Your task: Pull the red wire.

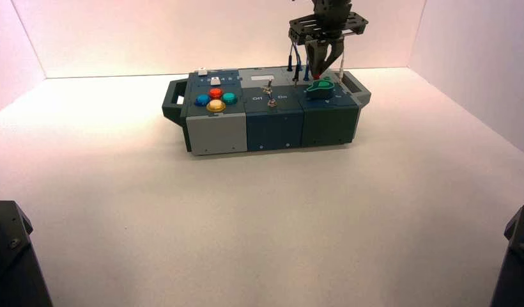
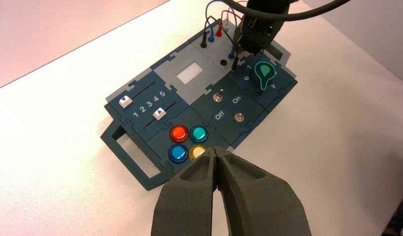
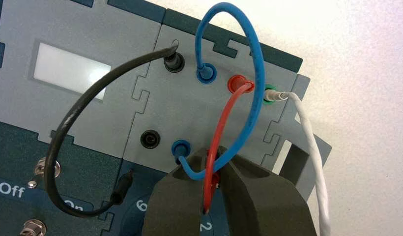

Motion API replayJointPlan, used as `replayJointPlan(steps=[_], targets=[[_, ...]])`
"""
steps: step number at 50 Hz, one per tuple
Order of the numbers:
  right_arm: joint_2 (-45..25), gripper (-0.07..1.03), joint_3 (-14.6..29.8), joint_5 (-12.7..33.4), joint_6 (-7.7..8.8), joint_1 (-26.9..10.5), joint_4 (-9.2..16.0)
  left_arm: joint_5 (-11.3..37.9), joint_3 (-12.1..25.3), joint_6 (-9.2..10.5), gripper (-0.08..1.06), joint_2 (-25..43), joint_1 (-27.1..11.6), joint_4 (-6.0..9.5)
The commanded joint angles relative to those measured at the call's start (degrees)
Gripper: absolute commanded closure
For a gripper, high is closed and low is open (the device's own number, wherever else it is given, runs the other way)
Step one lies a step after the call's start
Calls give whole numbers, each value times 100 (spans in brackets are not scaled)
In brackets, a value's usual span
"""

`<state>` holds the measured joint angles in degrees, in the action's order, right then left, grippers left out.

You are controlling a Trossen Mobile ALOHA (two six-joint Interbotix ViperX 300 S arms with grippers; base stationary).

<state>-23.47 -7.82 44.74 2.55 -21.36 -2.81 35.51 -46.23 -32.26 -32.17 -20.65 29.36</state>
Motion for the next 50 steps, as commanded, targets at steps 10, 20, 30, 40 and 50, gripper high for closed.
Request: replayJointPlan(steps=[10, 20, 30, 40, 50], targets=[[431, 98, 123, 158, 18, 35, -26, -26, 149, -35, 100, -26, -9, 26], [571, 98, 114, 229, 18, 26, -26, -26, 141, -26, 100, -26, -9, 26], [624, 98, 123, 264, 18, 26, -26, -18, 149, -35, 100, -26, 0, 26], [642, 98, 123, 457, 35, 26, 35, -26, 149, -26, 100, -26, 0, 26], [809, 98, 141, 800, 237, 9, 352, -18, 141, -26, 100, -26, 0, 26]])
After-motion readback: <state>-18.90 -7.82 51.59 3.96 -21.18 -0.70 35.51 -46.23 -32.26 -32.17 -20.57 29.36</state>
